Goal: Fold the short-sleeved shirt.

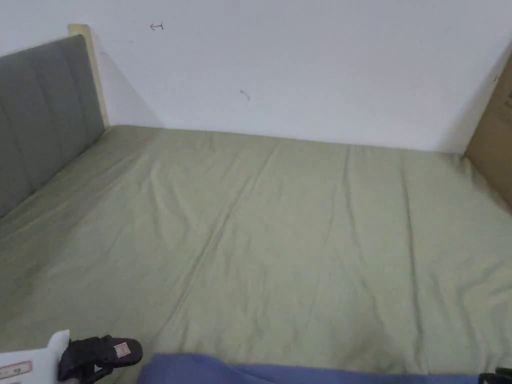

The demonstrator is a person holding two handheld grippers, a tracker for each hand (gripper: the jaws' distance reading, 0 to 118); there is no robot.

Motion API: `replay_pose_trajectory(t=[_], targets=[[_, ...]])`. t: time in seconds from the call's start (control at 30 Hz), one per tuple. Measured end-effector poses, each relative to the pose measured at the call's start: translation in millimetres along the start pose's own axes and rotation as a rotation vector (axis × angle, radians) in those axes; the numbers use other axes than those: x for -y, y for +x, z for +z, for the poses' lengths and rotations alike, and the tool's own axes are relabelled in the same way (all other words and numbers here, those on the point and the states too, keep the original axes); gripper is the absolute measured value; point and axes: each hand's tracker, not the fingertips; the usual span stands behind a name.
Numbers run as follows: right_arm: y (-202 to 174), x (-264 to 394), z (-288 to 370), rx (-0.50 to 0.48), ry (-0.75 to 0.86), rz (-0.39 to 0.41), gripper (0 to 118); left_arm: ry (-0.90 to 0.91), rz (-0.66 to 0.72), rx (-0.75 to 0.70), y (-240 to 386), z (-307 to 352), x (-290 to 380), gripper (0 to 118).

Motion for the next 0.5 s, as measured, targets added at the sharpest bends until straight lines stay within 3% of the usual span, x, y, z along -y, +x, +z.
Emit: replay_pose_trajectory(t=[0.2,0.23,0.27,0.3,0.33,0.4,0.43,0.47,0.5], targets=[[-1.8,-5.9,-4.6,-0.008,-0.019,-0.011,0,-0.132,0.064,0.172,-4.1,-50.5,9.8,116],[-2.6,-6.3,-5.8,-0.015,-0.023,-0.01,0,-0.169,0.039,0.151,-0.5,-60.1,12.9,107],[-4.2,-6.6,-6.9,-0.019,-0.027,-0.007,0,-0.169,-0.017,0.108,5.4,-66.4,16.5,78],[-6.1,-6.7,-7.9,-0.023,-0.029,-0.001,0,-0.153,-0.061,0.047,8.4,-70.5,18.9,40],[-8.0,-6.7,-9.0,-0.026,-0.032,0.007,0,-0.151,-0.067,-0.036,-7.6,-73.4,9.7,12],[-11.3,-5.8,-11.0,-0.031,-0.037,0.022,0,-0.137,-0.022,-0.251,-20.0,-78.3,11.7,11],[-12.5,-5.5,-11.9,-0.035,-0.039,0.028,0,-0.096,0.033,-0.112,-16.6,-75.1,13.4,11],[-13.6,-5.3,-13.0,-0.039,-0.043,0.031,0,-0.059,-0.014,-0.116,-10.0,-71.8,13.6,11],[-13.6,-4.5,-14.4,-0.044,-0.045,0.033,0,-0.057,-0.09,-0.208,-0.9,-68.0,13.9,11]])
